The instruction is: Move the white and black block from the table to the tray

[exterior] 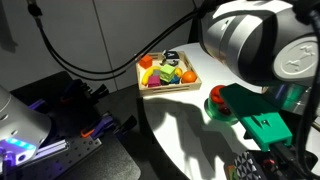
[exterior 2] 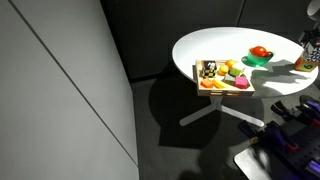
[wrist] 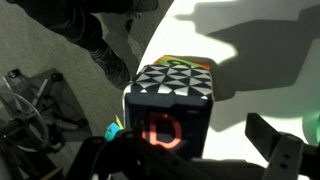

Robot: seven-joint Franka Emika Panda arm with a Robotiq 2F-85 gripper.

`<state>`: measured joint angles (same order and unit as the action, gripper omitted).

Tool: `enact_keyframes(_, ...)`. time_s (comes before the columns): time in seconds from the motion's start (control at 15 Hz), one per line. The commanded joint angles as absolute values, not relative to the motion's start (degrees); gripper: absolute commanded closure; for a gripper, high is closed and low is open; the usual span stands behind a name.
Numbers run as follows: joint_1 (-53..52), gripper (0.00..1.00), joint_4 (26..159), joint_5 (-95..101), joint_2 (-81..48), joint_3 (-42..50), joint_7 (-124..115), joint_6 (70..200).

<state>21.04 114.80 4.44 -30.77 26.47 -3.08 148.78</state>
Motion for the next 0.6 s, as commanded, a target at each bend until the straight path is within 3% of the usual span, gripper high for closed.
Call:
enact_keyframes(0.0, 20.5, 0.0, 112.5, 8.2, -33.2, 28.1, -6.1, 150.4)
enact_keyframes(0.27, 20.1, 0.0, 112.1, 10.7, -34.4, 29.2, -6.9, 152.0)
enact_keyframes(0.33, 20.0, 0.25, 112.1, 11.0, -34.6, 29.3, -7.0, 152.3)
enact_keyframes(0.4, 20.0, 0.26, 112.1, 11.3, -34.7, 29.5, -7.0, 152.6)
enact_keyframes(0.53, 20.0, 0.44, 112.3, 11.3, -34.8, 29.4, -6.9, 152.9)
